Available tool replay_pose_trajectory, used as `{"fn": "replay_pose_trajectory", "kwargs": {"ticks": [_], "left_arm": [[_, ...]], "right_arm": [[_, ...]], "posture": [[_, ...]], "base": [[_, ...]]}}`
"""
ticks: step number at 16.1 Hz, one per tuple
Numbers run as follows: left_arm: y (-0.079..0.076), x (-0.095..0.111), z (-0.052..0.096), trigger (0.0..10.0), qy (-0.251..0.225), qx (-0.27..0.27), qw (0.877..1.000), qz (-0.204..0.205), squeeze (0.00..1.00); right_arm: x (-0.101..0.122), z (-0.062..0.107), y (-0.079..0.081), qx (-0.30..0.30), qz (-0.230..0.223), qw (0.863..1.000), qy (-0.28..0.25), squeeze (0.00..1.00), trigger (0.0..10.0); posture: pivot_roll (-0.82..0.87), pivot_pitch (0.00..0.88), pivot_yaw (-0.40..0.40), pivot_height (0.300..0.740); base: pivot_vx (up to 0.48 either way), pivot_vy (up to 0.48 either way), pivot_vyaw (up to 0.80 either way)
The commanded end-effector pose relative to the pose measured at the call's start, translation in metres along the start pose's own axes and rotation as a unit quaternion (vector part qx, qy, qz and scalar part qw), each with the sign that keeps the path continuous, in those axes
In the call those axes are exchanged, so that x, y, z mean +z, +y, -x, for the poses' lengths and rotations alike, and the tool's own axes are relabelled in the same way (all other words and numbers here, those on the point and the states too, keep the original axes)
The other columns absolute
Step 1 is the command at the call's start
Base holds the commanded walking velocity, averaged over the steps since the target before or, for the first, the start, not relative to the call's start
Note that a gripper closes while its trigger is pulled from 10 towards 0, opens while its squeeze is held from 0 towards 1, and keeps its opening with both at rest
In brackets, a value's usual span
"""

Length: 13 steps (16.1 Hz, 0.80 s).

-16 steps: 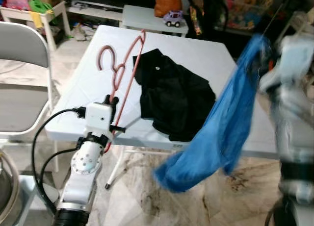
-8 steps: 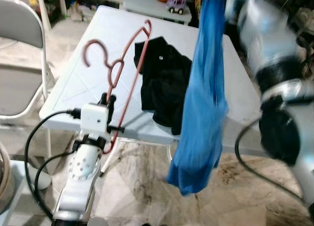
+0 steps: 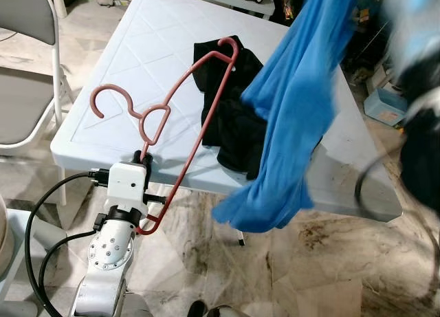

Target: Hang hanger

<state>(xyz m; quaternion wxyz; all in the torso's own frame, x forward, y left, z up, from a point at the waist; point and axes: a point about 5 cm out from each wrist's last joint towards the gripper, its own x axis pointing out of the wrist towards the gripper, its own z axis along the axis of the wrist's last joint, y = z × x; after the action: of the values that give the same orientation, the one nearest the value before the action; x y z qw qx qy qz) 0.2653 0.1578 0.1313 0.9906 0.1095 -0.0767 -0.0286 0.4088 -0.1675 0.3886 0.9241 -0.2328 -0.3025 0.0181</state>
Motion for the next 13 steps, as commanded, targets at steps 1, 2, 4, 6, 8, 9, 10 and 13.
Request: {"fn": "replay_pose_trajectory", "kwargs": {"ticks": [1, 2, 4, 6, 8, 9, 10, 13], "left_arm": [[-0.006, -0.006, 0.001, 10.0, 0.015, -0.017, 0.999, -0.028, 0.0], [-0.007, -0.002, -0.001, 10.0, 0.0, -0.026, 0.999, -0.043, 0.0], [-0.007, 0.007, -0.013, 10.0, -0.019, -0.027, 0.997, -0.072, 0.0], [-0.008, 0.027, -0.031, 10.0, -0.057, -0.034, 0.993, -0.097, 0.0], [-0.014, 0.039, -0.041, 10.0, -0.065, -0.06, 0.994, -0.058, 0.0], [-0.013, 0.042, -0.044, 10.0, -0.063, -0.07, 0.994, -0.06, 0.0], [-0.012, 0.043, -0.045, 10.0, -0.065, -0.069, 0.99, -0.103, 0.0], [-0.004, 0.038, -0.043, 10.0, -0.075, -0.044, 0.982, -0.17, 0.0]], "right_arm": [[-0.042, 0.022, 0.017, 0.055, 0.003, 0.996, 0.063, 0.0, 10.0], [-0.054, 0.03, 0.024, 0.071, -0.002, 0.994, 0.08, 0.0, 10.0], [-0.084, 0.055, 0.042, 0.106, -0.015, 0.988, 0.115, 0.0, 10.0], [-0.102, 0.076, 0.05, 0.103, -0.045, 0.986, 0.125, 0.0, 10.0], [-0.109, 0.086, 0.051, 0.08, -0.082, 0.986, 0.122, 0.81, 10.0], [-0.112, 0.091, 0.051, 0.062, -0.104, 0.985, 0.119, 1.0, 10.0], [-0.115, 0.095, 0.051, 0.045, -0.131, 0.983, 0.124, 1.0, 10.0], [-0.116, 0.1, 0.063, 0.048, -0.178, 0.975, 0.123, 1.0, 10.0]], "posture": [[0.31, 0.208, -0.27, 0.74], [0.31, 0.206, -0.26, 0.74], [0.32, 0.197, -0.241, 0.74], [0.32, 0.181, -0.215, 0.74], [0.33, 0.161, -0.187, 0.74], [0.34, 0.147, -0.175, 0.74], [0.34, 0.139, -0.171, 0.74], [0.35, 0.118, -0.16, 0.74]], "base": [[0.0, 0.0, 0.0], [0.0, 0.0, 0.0], [0.0, 0.0, 0.0], [0.0, 0.0, 0.0], [0.0, 0.0, 0.0], [0.0, 0.0, 0.0], [0.0, 0.0, 0.0], [0.0, 0.0, 0.0]]}}
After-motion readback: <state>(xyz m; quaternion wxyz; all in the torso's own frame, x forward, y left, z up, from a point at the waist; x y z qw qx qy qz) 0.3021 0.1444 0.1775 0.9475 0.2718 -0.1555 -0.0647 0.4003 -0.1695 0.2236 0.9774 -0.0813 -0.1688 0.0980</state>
